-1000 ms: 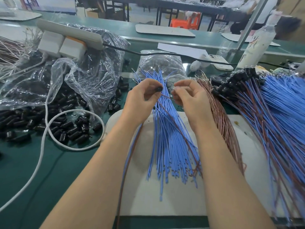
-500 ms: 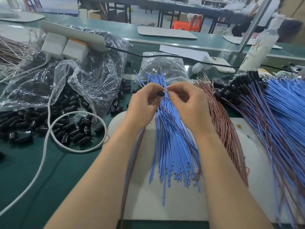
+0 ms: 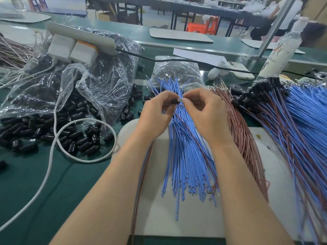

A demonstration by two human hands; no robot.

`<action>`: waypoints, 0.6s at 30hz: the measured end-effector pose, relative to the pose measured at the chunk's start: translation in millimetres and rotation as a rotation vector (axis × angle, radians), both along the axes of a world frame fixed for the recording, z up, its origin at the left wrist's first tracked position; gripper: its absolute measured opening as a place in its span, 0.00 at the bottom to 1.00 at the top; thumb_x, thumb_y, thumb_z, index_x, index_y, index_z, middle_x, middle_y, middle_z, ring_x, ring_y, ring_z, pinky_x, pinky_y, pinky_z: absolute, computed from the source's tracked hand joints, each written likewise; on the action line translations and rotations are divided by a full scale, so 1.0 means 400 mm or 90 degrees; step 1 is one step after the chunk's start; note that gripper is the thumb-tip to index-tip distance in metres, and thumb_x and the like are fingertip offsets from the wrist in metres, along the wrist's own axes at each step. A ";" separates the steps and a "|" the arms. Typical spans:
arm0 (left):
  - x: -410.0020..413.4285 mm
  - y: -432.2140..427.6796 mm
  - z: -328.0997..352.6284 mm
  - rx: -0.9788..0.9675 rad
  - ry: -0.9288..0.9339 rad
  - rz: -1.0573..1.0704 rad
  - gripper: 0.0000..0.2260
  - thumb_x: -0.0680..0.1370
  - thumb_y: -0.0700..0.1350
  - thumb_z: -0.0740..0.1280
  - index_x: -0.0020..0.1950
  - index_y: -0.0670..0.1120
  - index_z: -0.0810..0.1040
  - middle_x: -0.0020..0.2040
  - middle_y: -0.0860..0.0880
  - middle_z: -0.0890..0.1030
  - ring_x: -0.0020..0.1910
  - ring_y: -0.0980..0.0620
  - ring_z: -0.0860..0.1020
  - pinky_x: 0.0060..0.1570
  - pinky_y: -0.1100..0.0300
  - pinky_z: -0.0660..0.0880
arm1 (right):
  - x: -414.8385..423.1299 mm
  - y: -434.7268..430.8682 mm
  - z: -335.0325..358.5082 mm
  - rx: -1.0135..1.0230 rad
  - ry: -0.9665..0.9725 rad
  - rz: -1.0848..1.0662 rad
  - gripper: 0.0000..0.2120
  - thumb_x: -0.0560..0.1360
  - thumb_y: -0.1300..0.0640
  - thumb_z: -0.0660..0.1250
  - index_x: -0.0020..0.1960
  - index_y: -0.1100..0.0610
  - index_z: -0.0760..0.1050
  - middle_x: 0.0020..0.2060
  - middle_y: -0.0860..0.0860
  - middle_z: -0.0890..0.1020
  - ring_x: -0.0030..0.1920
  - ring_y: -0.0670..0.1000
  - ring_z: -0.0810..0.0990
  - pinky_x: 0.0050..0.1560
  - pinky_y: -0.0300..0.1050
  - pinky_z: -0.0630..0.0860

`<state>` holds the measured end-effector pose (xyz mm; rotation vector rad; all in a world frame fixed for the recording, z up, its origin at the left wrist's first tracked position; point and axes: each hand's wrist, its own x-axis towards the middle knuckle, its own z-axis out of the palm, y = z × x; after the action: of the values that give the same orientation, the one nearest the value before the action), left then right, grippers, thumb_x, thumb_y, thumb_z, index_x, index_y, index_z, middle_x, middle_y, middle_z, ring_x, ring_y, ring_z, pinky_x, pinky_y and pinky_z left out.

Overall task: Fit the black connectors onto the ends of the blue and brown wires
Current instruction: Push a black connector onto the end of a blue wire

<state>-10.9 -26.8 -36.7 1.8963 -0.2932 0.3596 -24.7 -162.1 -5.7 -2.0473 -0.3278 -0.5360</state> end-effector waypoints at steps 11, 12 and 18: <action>-0.010 -0.002 0.011 0.154 -0.050 0.021 0.10 0.77 0.38 0.66 0.56 0.49 0.81 0.44 0.58 0.79 0.47 0.57 0.74 0.48 0.76 0.67 | 0.013 -0.014 -0.013 -0.039 0.015 -0.021 0.05 0.74 0.63 0.69 0.47 0.57 0.82 0.37 0.46 0.83 0.40 0.42 0.81 0.46 0.31 0.76; -0.009 -0.001 0.011 0.163 -0.052 0.029 0.10 0.77 0.39 0.67 0.56 0.49 0.81 0.43 0.60 0.78 0.48 0.56 0.72 0.47 0.76 0.65 | 0.017 -0.018 -0.013 -0.020 0.027 -0.020 0.05 0.74 0.63 0.70 0.46 0.57 0.82 0.37 0.46 0.83 0.40 0.42 0.82 0.47 0.32 0.76; -0.005 0.004 0.007 0.133 0.001 0.013 0.05 0.77 0.45 0.68 0.52 0.51 0.81 0.37 0.60 0.79 0.41 0.66 0.75 0.43 0.74 0.67 | 0.031 -0.033 -0.021 0.088 0.103 -0.011 0.05 0.73 0.63 0.70 0.48 0.57 0.82 0.39 0.48 0.84 0.41 0.43 0.82 0.49 0.36 0.78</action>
<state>-13.1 -25.2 -33.9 2.1056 -0.3202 0.3524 -12.5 -175.3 -14.0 -1.9462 -0.1724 -0.3902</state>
